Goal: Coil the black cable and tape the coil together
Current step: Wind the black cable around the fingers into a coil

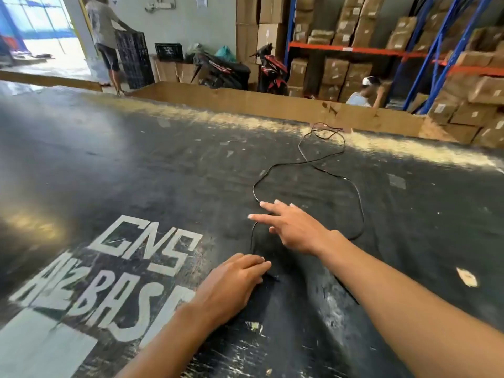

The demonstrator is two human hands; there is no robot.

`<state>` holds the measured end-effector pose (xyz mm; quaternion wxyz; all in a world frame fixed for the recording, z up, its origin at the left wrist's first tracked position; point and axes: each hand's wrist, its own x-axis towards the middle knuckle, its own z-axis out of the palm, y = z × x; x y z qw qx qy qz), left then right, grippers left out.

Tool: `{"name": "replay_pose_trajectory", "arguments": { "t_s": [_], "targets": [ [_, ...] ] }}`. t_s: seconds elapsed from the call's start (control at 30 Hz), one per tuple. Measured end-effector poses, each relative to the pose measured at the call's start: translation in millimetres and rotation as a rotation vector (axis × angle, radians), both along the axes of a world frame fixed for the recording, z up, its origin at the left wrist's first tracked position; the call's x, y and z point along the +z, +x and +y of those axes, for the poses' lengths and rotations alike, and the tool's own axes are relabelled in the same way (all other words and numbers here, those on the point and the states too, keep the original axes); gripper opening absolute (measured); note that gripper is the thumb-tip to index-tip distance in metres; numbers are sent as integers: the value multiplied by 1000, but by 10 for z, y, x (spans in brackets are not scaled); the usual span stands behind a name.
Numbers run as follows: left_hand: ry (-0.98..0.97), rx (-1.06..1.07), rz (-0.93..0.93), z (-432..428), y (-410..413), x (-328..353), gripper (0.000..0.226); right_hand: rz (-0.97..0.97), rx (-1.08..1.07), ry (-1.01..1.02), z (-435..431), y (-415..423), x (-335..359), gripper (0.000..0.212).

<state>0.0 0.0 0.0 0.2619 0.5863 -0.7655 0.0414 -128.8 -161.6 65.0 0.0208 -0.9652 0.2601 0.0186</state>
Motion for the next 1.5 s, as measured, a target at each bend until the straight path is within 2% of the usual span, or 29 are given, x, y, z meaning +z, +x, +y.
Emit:
{"name": "replay_pose_trajectory", "arguments": {
  "t_s": [0.17,0.27,0.3,0.4,0.47,0.57,0.63,0.77,0.9,1.0,1.2,1.5],
  "targets": [
    [61,-32,-16,-121,-2,16,18,-61,8,73,-115,4,-105,43],
    [53,-39,44,-125,48,6,20,-129,-45,125,-145,-105,-180,30],
    [52,-25,124,-128,43,35,19,-168,-79,156,-143,-141,-209,27],
    [-64,147,539,-203,-1,266,8,-336,-210,247,-63,-231,-241,20],
    [-119,313,816,-306,-36,511,8,-439,-294,332,53,-271,-248,20],
    [-147,390,1133,-446,-43,856,8,-637,-357,508,340,-304,-210,23],
    [-162,377,1250,-514,-16,1005,8,-798,-385,595,535,-301,-161,20],
    [-140,308,1480,-624,-8,1225,8,-1064,-417,615,776,-280,-32,19],
    [0,88,1856,-654,-94,1402,18,-1134,-392,695,886,-284,217,19],
    [104,-89,2045,-649,-99,1449,17,-1119,-360,716,916,-321,383,22],
    [199,-324,2115,-598,-74,1474,29,-1057,-298,711,919,-353,548,21],
    [364,-486,1954,-513,-10,1568,61,-1003,-204,793,907,-371,651,26]
  ]
}}
